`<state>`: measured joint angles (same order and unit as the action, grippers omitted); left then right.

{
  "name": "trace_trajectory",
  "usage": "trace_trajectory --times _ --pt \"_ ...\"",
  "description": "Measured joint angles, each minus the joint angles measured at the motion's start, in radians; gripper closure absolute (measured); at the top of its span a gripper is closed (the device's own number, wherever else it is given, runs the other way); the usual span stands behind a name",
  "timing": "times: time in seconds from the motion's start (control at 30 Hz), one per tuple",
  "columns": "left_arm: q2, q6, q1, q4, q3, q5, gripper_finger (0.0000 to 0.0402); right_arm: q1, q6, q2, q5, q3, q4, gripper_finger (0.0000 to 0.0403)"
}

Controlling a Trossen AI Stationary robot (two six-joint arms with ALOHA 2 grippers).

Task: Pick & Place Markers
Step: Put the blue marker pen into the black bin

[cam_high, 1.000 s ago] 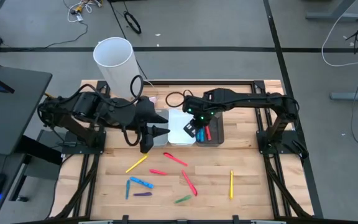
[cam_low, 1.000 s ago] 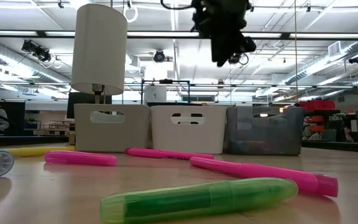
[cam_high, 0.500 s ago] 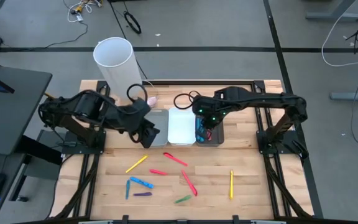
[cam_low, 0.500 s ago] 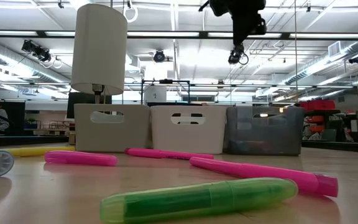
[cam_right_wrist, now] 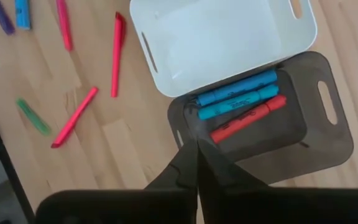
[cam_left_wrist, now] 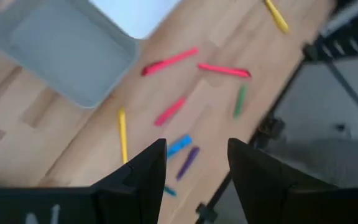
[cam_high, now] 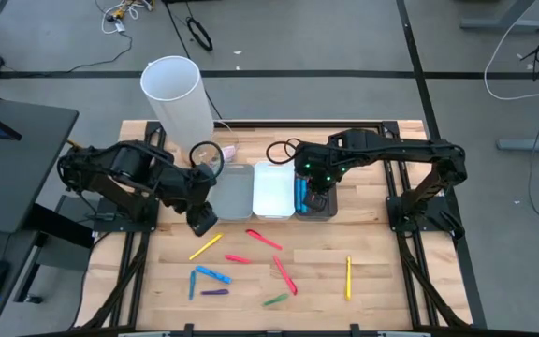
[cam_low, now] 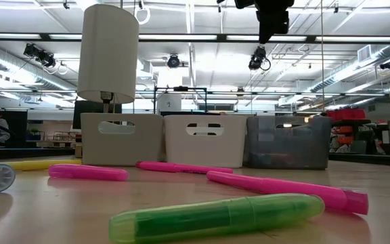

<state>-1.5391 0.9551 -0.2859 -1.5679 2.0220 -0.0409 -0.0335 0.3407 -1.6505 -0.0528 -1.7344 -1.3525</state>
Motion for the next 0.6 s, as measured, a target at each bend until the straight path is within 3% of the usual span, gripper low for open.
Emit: trace_trajectory --times 0.27,0.4,0.6 --pt "-0.005 -0.34 -0.051 -0.003 0.0 0.136 0.0223 0.011 -0.028 0.0 0.0 0.0 0.0 0.0398" --pt "-0.015 -0.536 -0.122 -0.003 0.0 0.098 0.0223 0.012 -0.028 0.0 0.0 0.0 0.0 0.04" --pt "-0.038 -0.665 -0.2 -0.004 0.0 0.008 0.0223 0.013 -0.017 0.0 0.0 0.0 -0.002 0.04"
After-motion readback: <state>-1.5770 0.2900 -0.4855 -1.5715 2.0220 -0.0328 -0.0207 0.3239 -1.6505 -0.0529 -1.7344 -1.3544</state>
